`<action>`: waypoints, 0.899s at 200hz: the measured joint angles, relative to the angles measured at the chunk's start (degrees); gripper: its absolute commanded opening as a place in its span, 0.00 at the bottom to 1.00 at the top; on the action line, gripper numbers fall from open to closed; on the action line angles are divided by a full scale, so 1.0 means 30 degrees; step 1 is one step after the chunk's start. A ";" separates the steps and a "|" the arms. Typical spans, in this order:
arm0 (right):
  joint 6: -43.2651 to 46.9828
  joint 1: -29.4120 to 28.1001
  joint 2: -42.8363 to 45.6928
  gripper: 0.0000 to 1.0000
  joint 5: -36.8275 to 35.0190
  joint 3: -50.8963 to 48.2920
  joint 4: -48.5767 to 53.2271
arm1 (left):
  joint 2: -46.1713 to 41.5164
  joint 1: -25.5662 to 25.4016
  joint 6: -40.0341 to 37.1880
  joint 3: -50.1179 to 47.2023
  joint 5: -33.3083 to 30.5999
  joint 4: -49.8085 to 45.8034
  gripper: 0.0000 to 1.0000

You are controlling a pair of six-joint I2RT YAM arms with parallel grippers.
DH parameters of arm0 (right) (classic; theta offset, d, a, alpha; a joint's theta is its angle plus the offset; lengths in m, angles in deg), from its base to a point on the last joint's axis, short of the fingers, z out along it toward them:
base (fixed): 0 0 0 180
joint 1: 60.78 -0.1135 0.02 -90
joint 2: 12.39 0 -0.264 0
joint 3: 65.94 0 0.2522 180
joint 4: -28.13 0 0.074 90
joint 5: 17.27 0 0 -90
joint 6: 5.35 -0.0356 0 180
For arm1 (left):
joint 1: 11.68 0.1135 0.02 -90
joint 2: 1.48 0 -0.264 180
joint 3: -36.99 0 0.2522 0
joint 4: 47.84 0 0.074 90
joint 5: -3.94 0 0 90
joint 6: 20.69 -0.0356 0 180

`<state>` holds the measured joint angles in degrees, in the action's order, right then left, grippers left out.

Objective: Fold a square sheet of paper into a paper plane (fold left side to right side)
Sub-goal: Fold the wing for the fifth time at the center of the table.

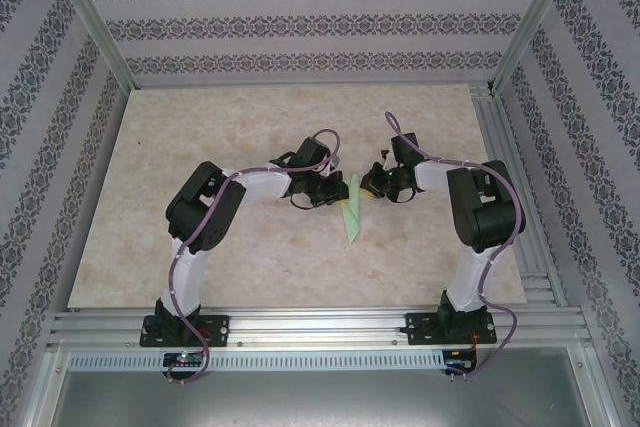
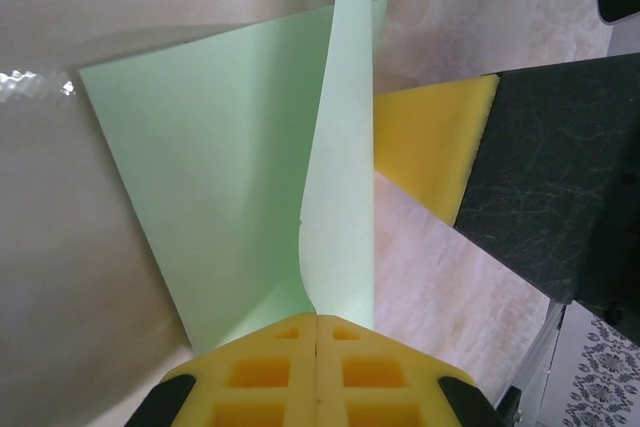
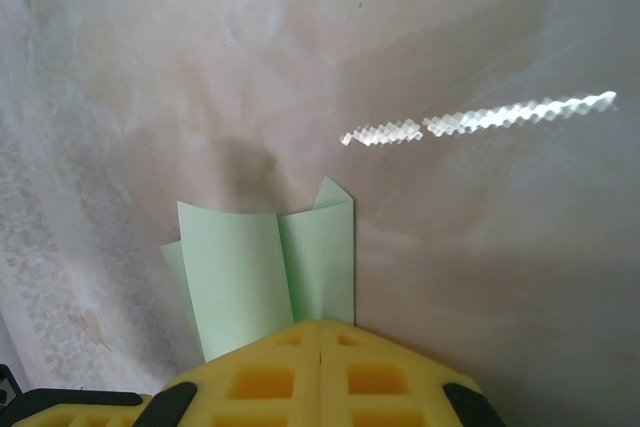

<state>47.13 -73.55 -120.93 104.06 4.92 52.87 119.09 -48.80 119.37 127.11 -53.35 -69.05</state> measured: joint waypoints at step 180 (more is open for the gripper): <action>0.0546 -0.0240 -0.0022 0.04 -0.0328 0.0248 0.0423 | 0.0736 0.0554 -0.0685 0.0962 0.0189 -0.1129 0.00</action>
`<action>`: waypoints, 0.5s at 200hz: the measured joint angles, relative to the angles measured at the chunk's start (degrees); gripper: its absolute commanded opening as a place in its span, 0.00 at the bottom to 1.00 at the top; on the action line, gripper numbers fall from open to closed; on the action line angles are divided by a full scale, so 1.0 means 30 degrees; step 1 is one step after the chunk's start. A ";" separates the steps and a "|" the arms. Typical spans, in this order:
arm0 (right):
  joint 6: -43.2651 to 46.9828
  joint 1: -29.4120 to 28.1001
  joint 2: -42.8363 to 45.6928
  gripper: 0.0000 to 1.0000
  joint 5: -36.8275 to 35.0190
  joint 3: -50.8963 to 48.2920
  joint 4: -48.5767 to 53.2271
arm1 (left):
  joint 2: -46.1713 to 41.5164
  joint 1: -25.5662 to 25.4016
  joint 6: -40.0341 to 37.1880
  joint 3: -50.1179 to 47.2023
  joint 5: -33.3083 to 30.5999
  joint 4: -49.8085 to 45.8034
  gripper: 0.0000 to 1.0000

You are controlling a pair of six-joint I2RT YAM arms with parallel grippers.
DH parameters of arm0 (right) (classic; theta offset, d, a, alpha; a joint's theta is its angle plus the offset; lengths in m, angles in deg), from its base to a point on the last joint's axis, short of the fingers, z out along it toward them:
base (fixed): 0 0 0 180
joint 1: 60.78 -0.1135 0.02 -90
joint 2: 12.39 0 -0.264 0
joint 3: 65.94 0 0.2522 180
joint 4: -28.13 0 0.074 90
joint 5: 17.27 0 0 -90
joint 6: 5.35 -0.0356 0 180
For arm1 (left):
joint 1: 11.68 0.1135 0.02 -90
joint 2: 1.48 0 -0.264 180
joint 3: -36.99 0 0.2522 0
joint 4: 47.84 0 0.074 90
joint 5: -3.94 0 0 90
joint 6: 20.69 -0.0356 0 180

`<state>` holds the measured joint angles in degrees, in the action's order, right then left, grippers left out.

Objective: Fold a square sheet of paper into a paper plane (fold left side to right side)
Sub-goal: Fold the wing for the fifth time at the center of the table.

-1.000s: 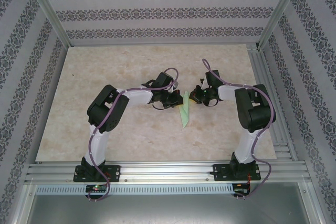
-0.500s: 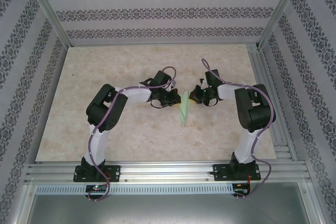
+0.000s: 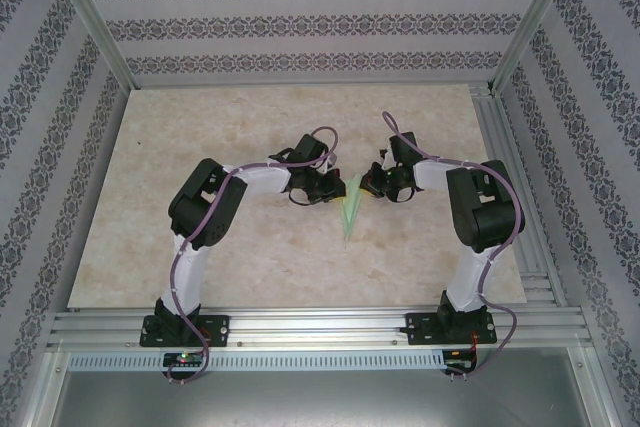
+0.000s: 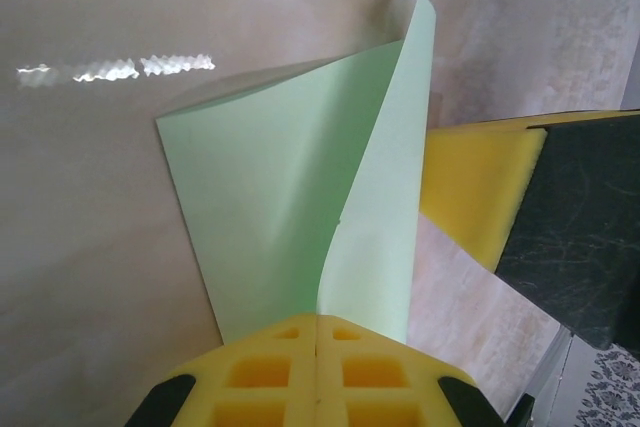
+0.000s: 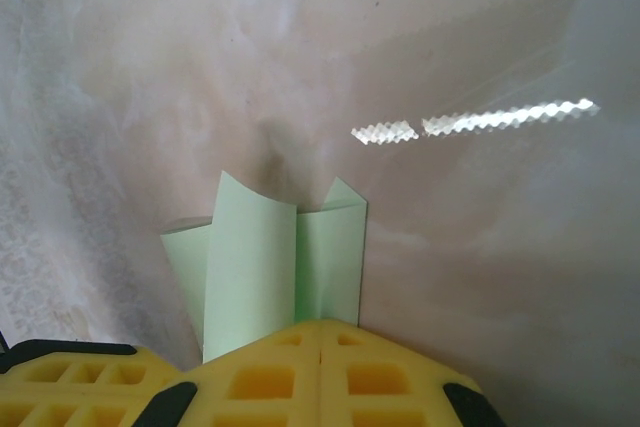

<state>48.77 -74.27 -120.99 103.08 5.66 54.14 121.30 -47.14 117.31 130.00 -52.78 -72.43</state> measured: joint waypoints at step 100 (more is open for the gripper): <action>0.0015 -0.0007 -0.0022 0.04 -0.0051 0.0058 0.0095 | 0.0226 0.0036 0.0000 0.0000 0.0160 0.0000 0.00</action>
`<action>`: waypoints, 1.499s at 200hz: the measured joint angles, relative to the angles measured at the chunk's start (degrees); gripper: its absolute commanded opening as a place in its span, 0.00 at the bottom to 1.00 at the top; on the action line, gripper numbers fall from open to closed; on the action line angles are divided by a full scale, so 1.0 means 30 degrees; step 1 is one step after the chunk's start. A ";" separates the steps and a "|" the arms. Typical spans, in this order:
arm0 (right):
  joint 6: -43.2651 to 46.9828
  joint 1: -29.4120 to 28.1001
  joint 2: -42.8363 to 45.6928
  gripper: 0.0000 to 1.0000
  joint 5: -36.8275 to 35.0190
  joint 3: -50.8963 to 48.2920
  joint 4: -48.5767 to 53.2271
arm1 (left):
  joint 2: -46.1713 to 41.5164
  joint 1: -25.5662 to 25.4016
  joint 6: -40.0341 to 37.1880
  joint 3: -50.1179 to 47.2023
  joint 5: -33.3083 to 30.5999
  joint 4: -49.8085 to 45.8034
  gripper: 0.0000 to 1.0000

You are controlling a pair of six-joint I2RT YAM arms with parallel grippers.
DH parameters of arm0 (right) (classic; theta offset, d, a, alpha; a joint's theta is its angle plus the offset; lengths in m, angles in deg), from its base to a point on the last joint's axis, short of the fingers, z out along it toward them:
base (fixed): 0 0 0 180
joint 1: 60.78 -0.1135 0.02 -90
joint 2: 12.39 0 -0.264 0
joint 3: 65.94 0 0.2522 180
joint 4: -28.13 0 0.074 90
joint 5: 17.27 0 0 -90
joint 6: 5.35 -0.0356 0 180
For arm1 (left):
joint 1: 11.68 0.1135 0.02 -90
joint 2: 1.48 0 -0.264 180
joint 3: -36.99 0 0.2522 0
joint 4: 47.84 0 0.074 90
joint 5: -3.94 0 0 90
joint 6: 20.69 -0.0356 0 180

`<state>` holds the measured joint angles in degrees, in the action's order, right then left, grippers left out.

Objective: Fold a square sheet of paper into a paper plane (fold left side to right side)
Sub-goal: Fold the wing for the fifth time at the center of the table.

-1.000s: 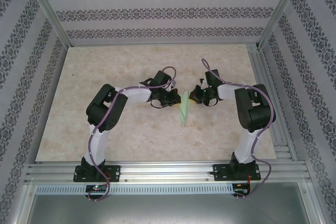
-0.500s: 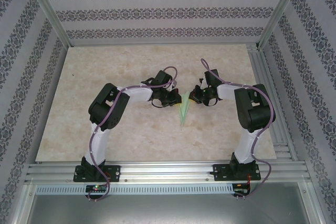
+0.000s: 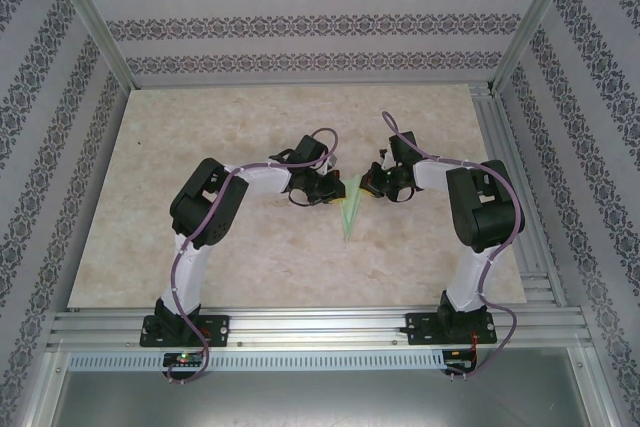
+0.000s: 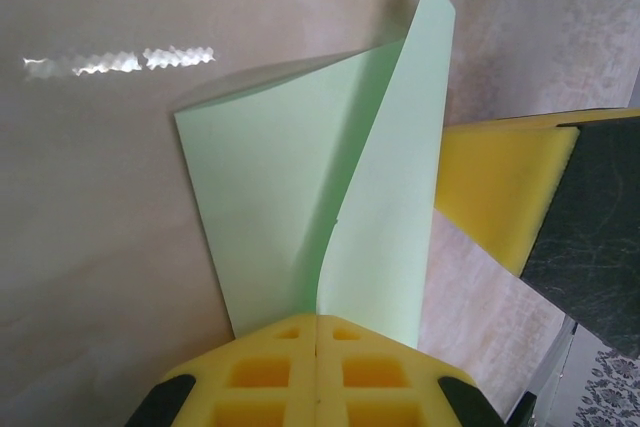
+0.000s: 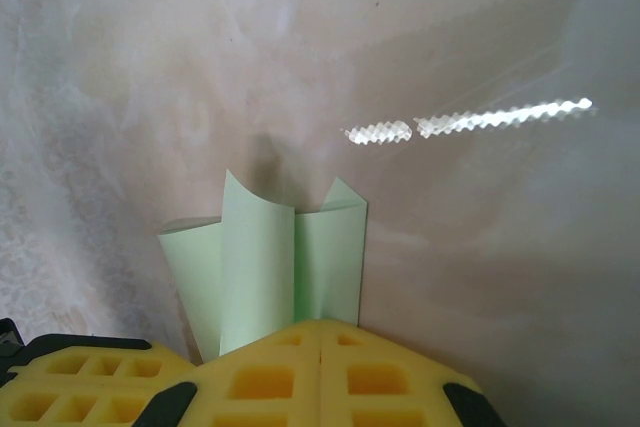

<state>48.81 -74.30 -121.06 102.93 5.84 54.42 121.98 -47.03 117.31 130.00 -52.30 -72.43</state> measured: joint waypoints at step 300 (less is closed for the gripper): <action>-0.1217 -0.1144 0.5858 0.13 0.1588 -0.4430 -0.1377 | 0.0000 0.0036 -0.0007 -0.0197 -0.0364 -0.0007 0.00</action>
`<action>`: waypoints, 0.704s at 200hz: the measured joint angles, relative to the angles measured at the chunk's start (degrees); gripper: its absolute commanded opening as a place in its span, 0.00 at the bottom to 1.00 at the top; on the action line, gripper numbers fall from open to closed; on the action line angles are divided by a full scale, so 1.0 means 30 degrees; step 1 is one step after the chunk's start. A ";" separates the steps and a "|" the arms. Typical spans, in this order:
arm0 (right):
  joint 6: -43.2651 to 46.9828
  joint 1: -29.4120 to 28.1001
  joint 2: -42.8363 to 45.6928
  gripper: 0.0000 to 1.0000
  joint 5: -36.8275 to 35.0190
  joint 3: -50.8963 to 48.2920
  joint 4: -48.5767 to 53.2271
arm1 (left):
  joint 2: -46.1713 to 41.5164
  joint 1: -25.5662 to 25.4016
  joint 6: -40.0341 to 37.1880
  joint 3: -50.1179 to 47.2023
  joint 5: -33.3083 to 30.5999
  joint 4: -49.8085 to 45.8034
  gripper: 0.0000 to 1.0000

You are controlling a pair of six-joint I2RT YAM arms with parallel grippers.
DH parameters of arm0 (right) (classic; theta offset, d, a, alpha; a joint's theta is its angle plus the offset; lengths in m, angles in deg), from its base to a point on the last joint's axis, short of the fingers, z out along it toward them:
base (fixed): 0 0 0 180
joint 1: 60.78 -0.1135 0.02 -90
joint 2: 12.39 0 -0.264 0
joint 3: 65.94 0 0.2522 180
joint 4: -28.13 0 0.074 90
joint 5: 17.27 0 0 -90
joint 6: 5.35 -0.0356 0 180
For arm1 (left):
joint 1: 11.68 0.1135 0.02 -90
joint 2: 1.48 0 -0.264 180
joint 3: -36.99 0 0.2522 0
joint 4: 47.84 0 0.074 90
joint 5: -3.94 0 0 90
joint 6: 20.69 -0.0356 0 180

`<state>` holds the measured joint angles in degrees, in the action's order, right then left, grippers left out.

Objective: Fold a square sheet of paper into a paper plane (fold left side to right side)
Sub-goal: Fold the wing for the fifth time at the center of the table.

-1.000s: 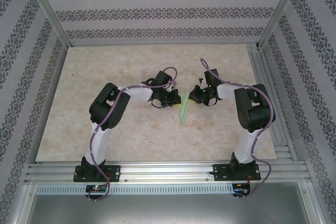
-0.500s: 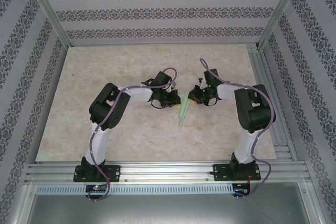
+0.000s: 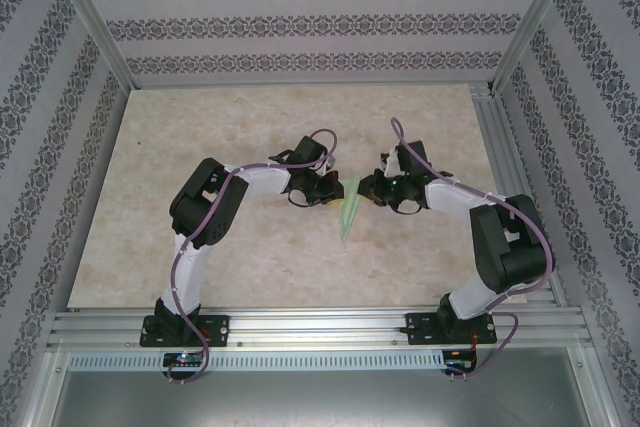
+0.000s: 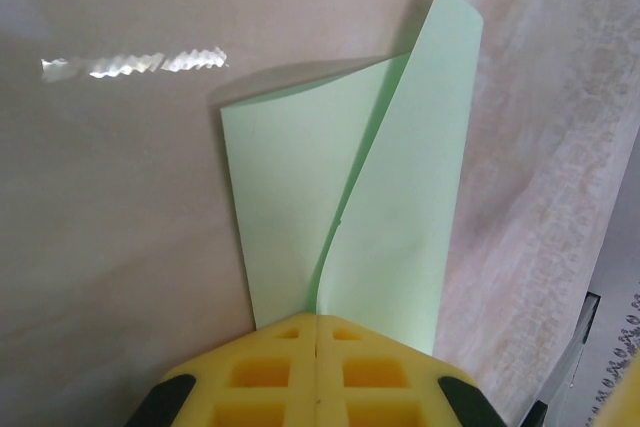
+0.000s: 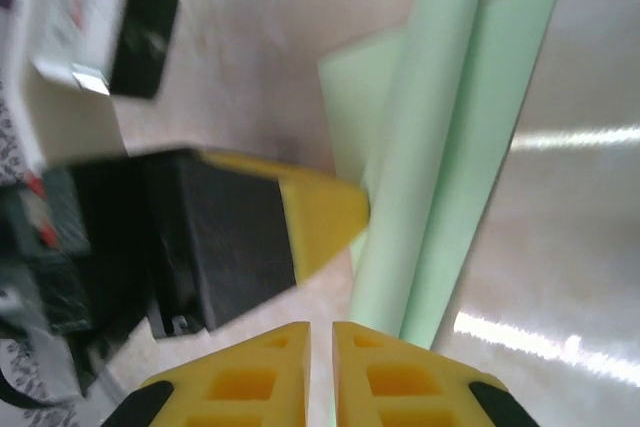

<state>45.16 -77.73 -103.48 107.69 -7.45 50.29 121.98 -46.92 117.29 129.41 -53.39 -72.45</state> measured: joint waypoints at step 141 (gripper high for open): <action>-0.2040 -0.1960 -0.1020 0.13 0.0299 -0.1749 -0.3548 | 0.0000 -0.0007 -0.0007 0.0000 -0.0051 -0.0007 0.00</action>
<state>39.04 -83.61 -106.54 108.59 -12.70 39.65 121.98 -46.95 117.27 129.41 -53.54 -72.48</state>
